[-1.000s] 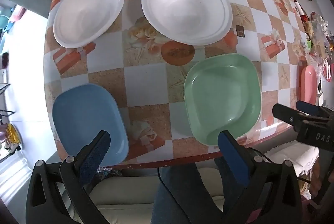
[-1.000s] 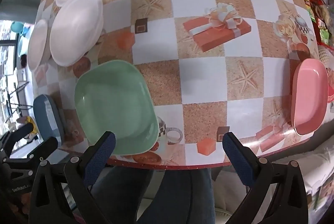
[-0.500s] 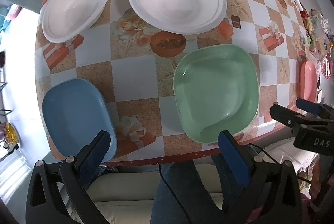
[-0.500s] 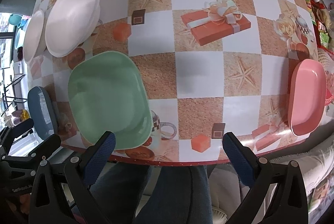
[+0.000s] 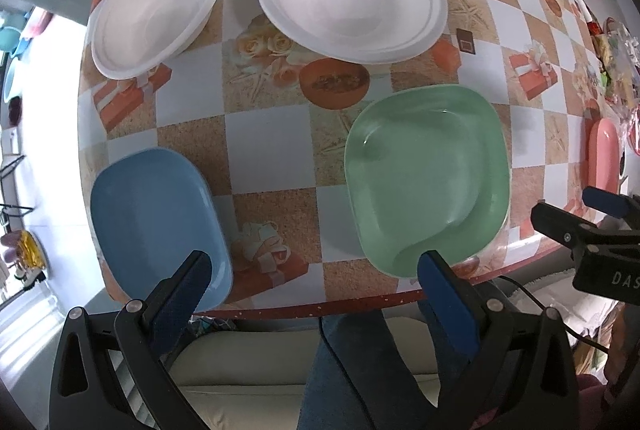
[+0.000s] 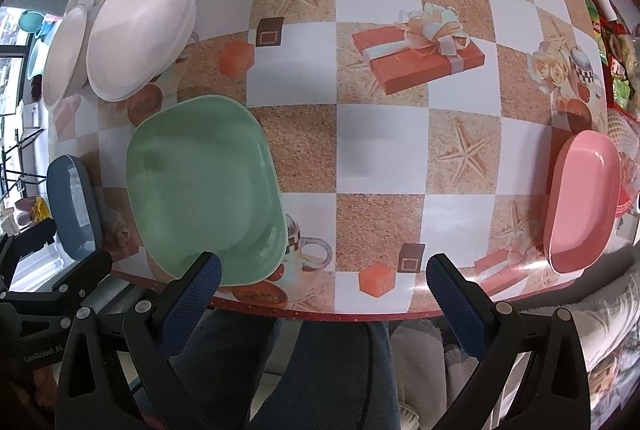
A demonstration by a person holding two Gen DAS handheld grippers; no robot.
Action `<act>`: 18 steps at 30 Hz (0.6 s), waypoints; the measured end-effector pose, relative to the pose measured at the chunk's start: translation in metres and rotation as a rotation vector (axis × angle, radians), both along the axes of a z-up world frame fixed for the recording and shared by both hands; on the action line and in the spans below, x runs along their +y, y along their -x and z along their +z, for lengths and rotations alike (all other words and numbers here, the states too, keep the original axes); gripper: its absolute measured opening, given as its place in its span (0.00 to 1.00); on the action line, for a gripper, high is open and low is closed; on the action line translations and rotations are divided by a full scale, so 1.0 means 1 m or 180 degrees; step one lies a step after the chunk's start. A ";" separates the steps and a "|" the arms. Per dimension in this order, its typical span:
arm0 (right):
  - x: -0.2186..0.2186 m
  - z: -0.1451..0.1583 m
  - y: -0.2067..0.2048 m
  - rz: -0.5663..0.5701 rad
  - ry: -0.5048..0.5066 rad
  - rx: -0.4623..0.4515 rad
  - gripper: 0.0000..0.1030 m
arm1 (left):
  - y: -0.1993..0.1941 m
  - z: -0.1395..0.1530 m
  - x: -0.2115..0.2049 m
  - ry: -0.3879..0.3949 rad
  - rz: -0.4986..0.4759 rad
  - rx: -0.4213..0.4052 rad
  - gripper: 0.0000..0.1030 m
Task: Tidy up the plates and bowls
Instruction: 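Move both grippers toward the rim of the green square plate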
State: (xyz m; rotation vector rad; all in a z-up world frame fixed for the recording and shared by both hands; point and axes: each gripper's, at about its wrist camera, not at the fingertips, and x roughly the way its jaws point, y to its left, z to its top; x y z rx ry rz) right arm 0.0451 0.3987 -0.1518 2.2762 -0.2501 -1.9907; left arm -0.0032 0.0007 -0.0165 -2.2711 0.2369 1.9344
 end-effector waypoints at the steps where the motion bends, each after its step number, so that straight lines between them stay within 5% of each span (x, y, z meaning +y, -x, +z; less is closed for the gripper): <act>1: 0.000 0.000 0.000 0.0003 -0.0005 -0.0007 1.00 | 0.000 -0.001 -0.001 -0.0018 -0.0006 -0.0018 1.00; 18: -0.005 -0.011 0.007 0.0131 -0.0113 -0.0130 1.00 | -0.001 -0.025 0.012 0.0093 -0.0133 -0.0278 1.00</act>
